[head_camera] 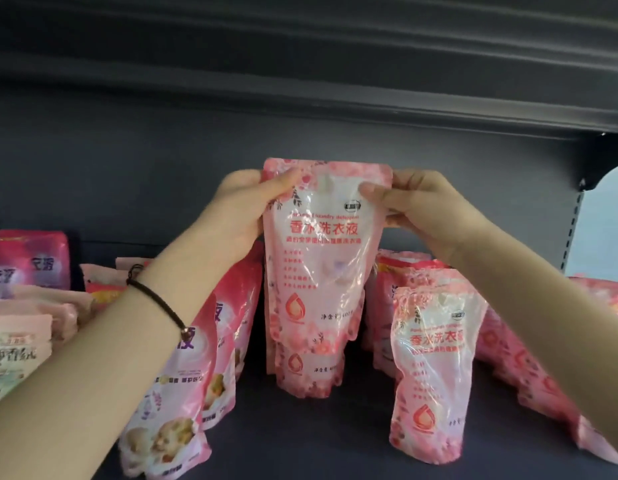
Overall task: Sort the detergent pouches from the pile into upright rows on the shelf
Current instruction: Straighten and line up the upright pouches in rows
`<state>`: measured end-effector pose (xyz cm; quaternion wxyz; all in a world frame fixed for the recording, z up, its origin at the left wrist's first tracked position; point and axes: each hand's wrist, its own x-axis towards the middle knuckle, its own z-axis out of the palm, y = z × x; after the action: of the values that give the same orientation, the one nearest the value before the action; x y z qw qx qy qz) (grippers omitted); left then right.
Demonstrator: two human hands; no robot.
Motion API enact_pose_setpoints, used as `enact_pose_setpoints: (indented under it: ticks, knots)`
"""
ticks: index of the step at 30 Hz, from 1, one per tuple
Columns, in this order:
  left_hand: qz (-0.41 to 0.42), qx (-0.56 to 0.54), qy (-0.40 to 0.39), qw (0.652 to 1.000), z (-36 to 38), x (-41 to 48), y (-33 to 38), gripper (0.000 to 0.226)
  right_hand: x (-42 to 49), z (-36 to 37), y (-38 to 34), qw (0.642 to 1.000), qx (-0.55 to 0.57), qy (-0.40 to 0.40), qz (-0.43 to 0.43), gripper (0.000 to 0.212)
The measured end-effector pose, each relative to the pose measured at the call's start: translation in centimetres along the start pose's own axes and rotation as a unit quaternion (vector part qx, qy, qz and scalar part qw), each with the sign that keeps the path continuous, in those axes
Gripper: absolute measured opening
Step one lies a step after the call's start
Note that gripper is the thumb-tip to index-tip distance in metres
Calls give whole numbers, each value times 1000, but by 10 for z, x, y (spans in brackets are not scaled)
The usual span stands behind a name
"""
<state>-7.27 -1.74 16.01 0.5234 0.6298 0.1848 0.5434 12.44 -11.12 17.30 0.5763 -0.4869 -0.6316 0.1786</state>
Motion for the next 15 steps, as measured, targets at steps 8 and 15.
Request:
enact_pose_setpoints:
  ticks: [8,15]
  knots:
    - [106,-55,66,991,49,-21,6,42,-37,30,-2,962,94,249,-68,23]
    - [81,-107,58,989,84,-54,-25,22,-83,26,19,928,-6,346,-141,43]
